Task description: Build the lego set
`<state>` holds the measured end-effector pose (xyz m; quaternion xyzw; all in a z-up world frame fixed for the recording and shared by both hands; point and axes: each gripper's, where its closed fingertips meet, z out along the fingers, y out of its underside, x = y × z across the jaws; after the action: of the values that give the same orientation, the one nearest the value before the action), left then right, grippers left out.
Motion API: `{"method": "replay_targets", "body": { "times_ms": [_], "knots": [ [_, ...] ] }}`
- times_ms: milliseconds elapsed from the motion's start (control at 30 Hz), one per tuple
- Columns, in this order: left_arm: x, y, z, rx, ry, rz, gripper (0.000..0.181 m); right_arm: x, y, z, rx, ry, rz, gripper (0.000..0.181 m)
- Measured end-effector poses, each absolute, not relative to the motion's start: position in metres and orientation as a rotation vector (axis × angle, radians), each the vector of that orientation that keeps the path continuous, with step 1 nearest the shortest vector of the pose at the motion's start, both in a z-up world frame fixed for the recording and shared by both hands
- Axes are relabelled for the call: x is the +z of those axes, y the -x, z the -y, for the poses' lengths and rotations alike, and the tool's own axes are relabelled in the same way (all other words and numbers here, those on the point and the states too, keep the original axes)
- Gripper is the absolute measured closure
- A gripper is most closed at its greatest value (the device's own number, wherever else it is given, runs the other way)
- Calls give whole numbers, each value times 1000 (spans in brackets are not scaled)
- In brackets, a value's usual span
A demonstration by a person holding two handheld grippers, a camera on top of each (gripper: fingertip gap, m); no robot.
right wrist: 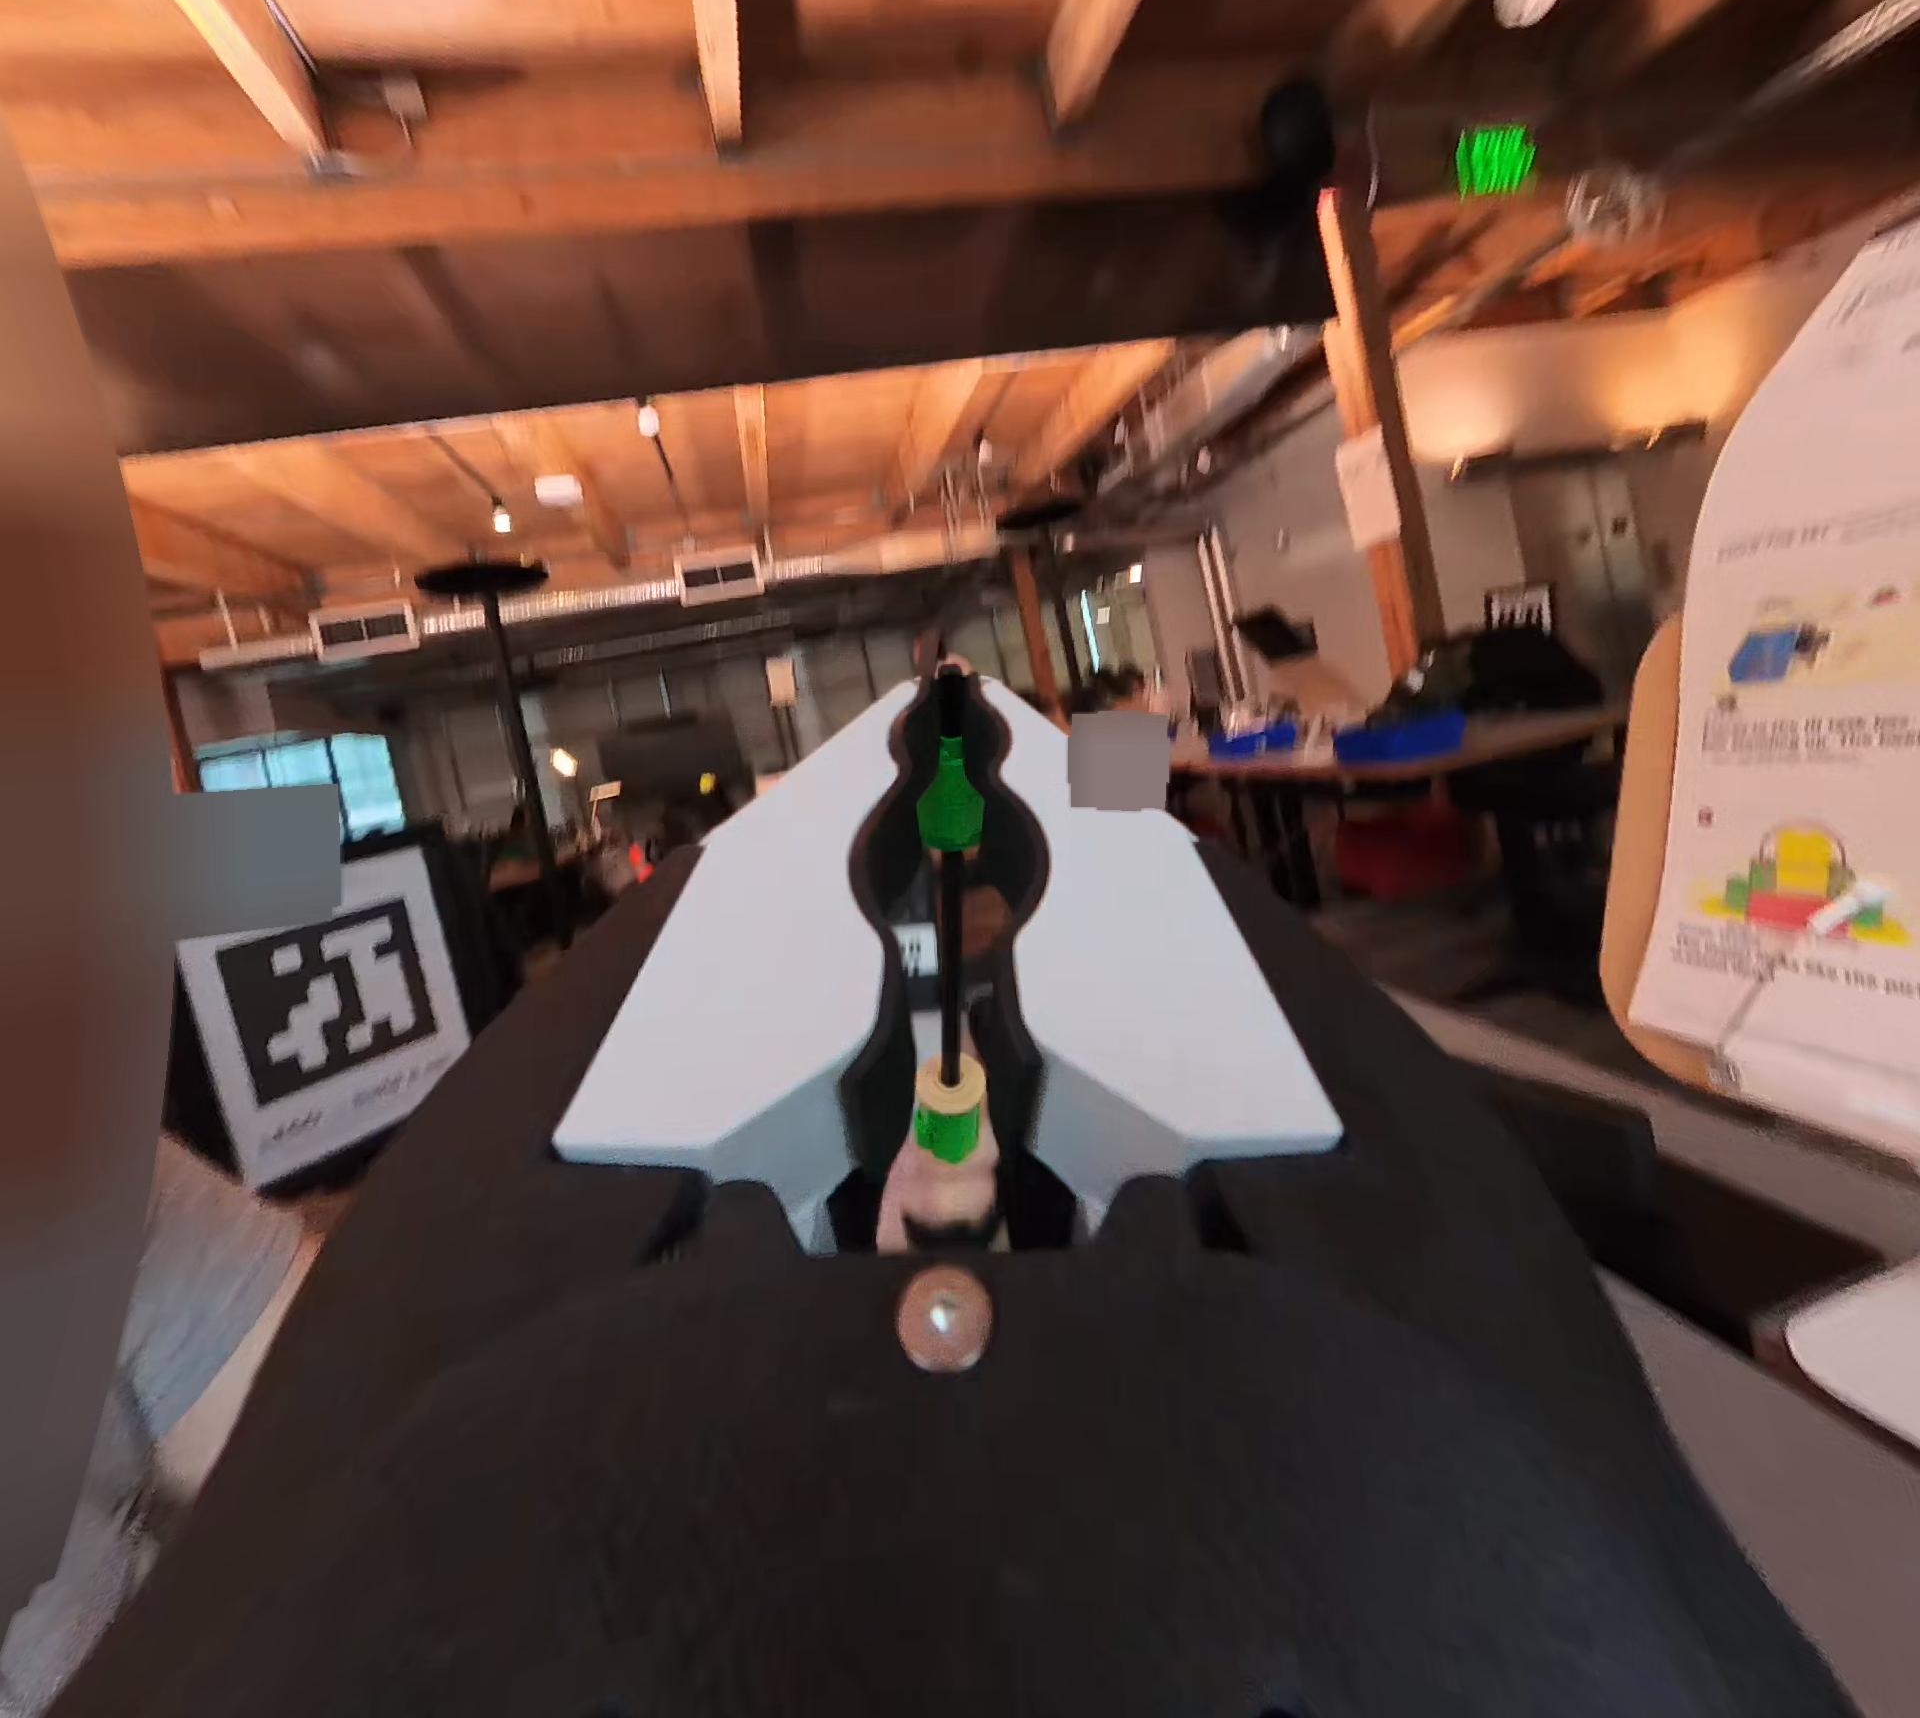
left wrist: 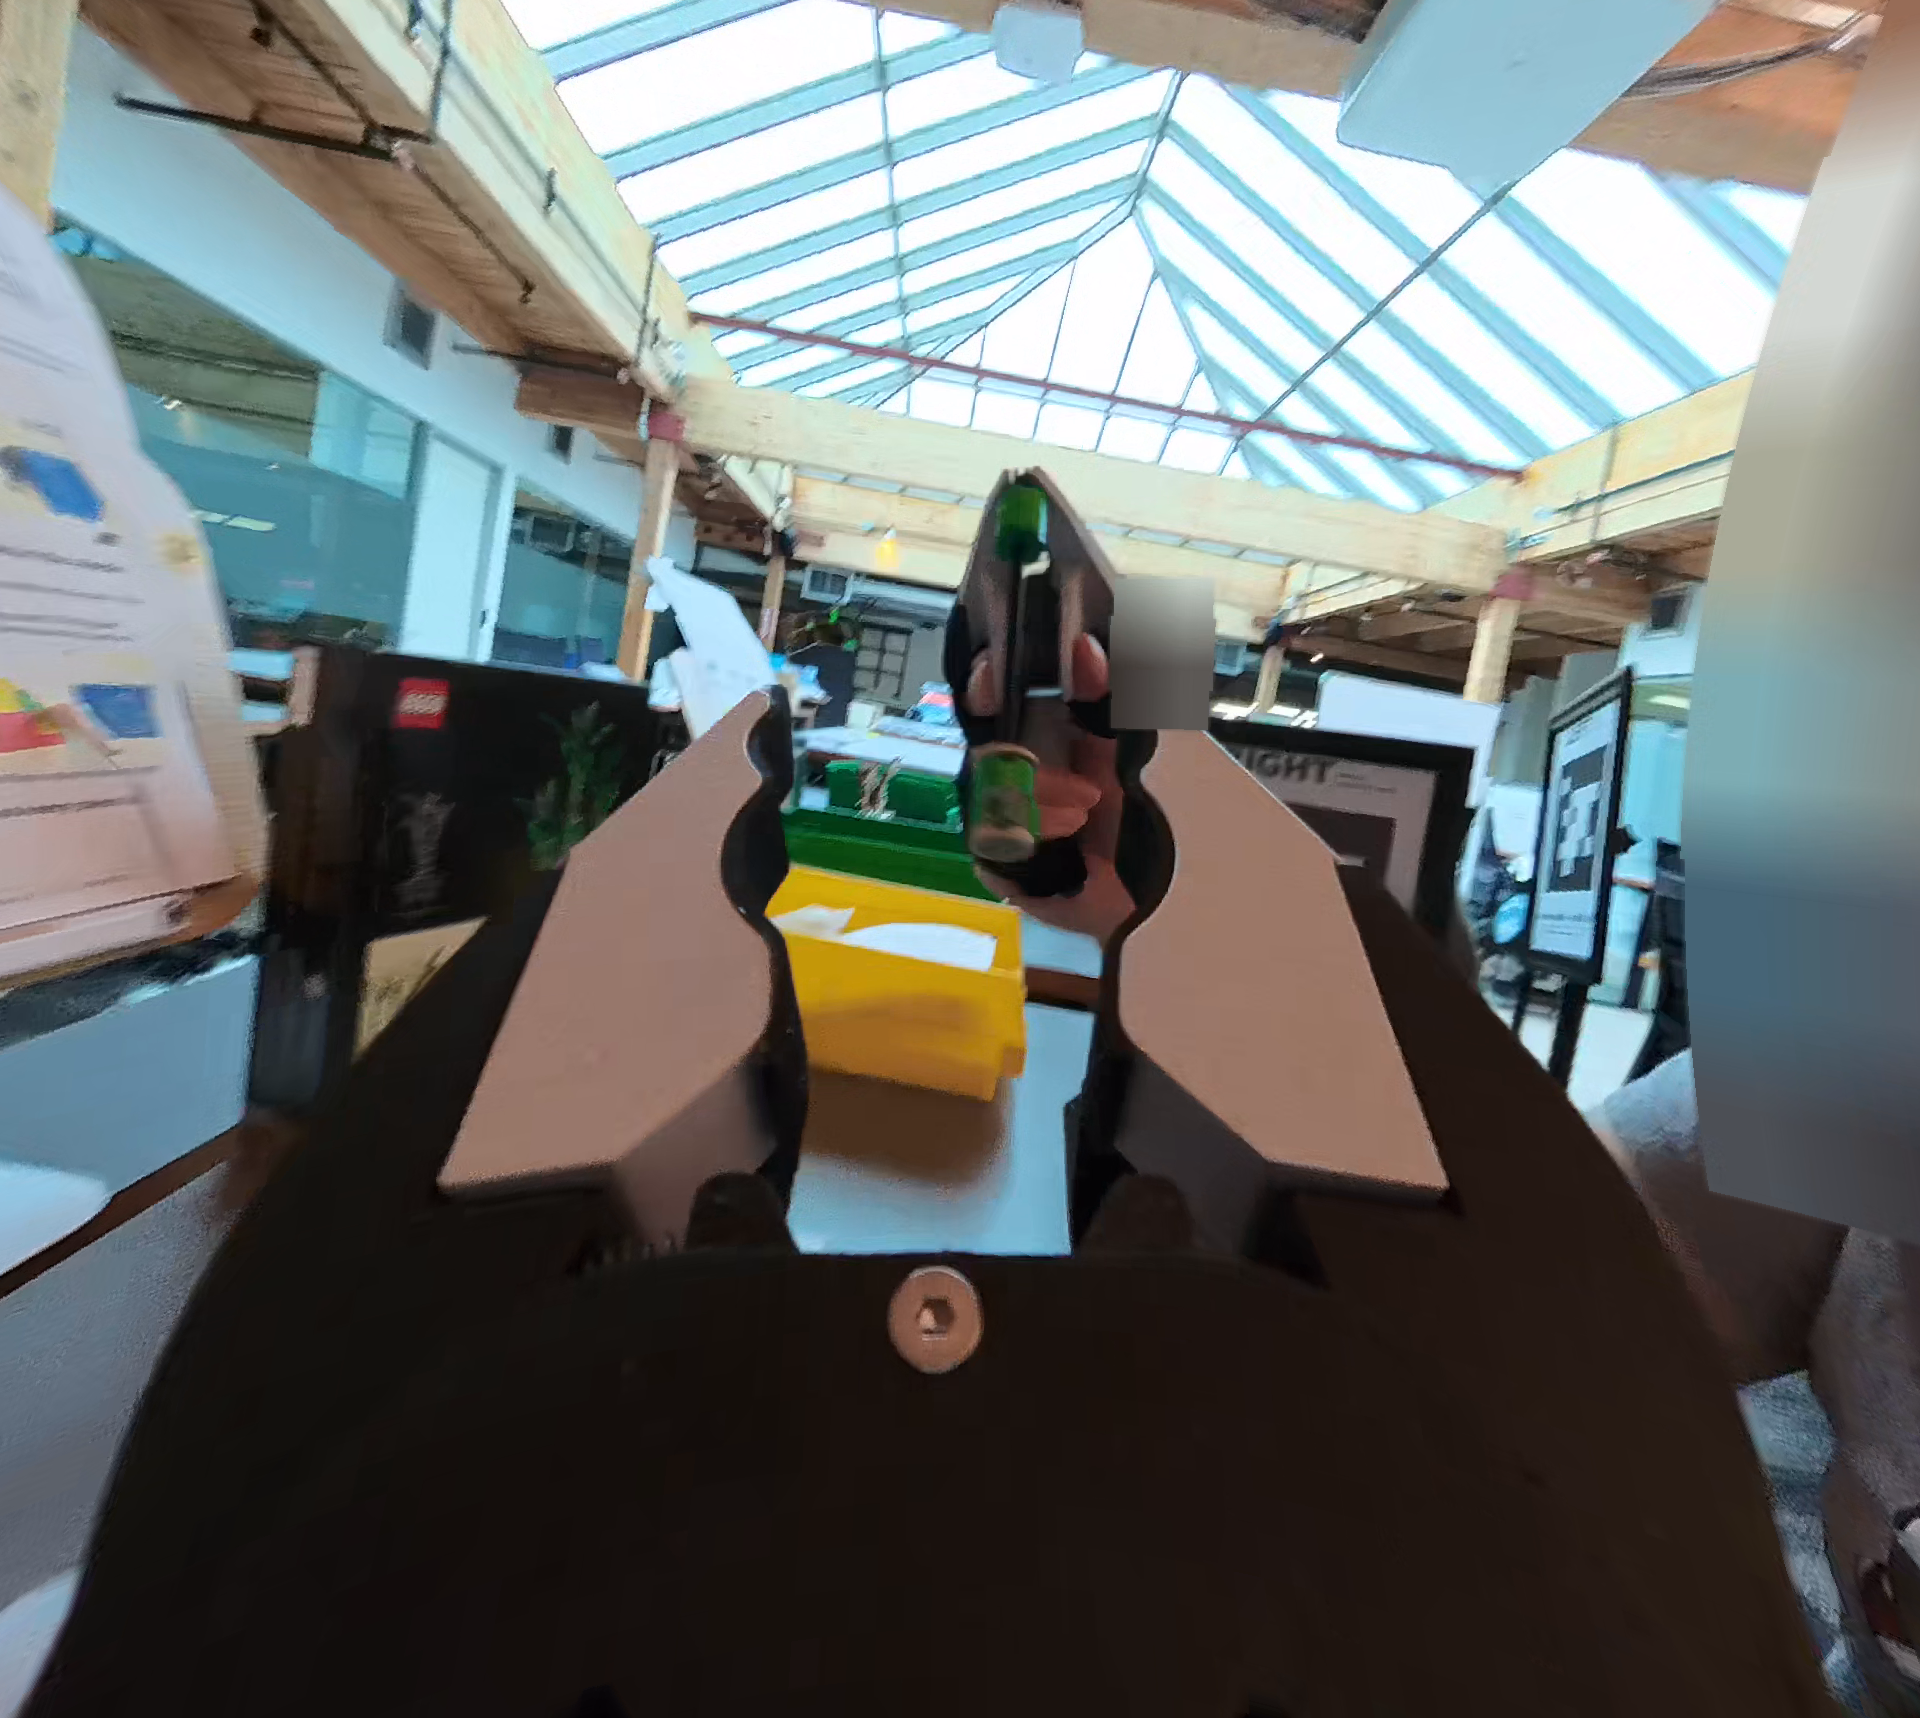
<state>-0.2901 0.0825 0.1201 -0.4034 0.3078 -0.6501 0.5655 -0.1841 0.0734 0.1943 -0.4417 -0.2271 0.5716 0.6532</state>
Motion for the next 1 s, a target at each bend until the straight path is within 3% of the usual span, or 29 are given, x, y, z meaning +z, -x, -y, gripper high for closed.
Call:
{"method": "replay_targets", "body": {
  "times_ms": [233, 467, 867, 1000],
  "knots": [
    [89, 265, -77, -1361, 1128, -951, 140, 160, 208, -83, 1283, 1215, 673, 177],
    [62, 235, -71, -1275, 1220, -1072, 135, 141, 249, -78, 1284, 1250, 801, 177],
    [46, 235, -71, -1056, 1208, -1214, 169, 122, 273, -71, 1112, 1275, 976, 178],
    [34, 233, -71, -1053, 1251, -1257, 162, 130, 269, -66, 1102, 1232, 978, 178]
  ]
}}
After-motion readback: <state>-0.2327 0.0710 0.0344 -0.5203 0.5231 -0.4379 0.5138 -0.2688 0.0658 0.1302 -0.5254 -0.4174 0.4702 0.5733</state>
